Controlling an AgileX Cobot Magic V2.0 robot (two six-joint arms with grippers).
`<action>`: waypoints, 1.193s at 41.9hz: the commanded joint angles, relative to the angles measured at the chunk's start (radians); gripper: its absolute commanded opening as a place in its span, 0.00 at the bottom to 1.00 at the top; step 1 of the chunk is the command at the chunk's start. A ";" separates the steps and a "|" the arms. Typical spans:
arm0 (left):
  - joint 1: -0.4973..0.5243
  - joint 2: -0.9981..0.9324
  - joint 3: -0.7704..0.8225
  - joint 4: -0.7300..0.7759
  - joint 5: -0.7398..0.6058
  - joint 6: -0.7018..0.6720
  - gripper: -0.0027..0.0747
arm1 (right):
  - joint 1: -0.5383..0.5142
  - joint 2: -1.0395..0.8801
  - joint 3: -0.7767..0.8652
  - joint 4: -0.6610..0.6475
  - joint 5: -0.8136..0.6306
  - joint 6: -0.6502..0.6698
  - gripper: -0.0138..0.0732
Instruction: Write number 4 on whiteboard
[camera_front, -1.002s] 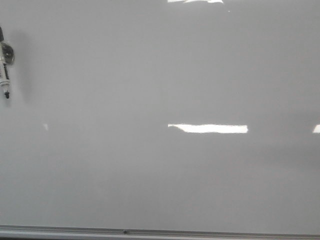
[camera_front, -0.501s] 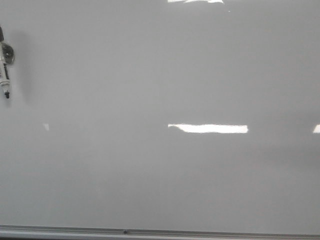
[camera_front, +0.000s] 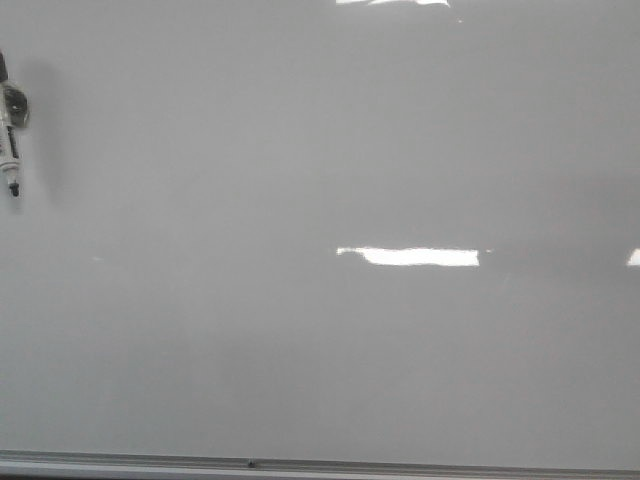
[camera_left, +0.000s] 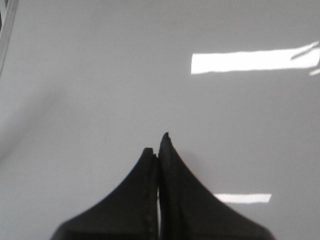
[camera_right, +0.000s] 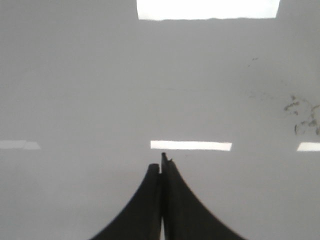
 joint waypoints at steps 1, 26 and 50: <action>-0.007 0.044 -0.144 -0.002 0.000 -0.002 0.01 | 0.002 0.015 -0.128 -0.012 0.024 -0.011 0.08; -0.007 0.436 -0.520 -0.001 0.360 -0.002 0.01 | 0.002 0.451 -0.477 -0.012 0.211 -0.011 0.08; -0.007 0.609 -0.520 -0.001 0.462 -0.002 0.01 | 0.002 0.714 -0.474 -0.012 0.268 -0.011 0.08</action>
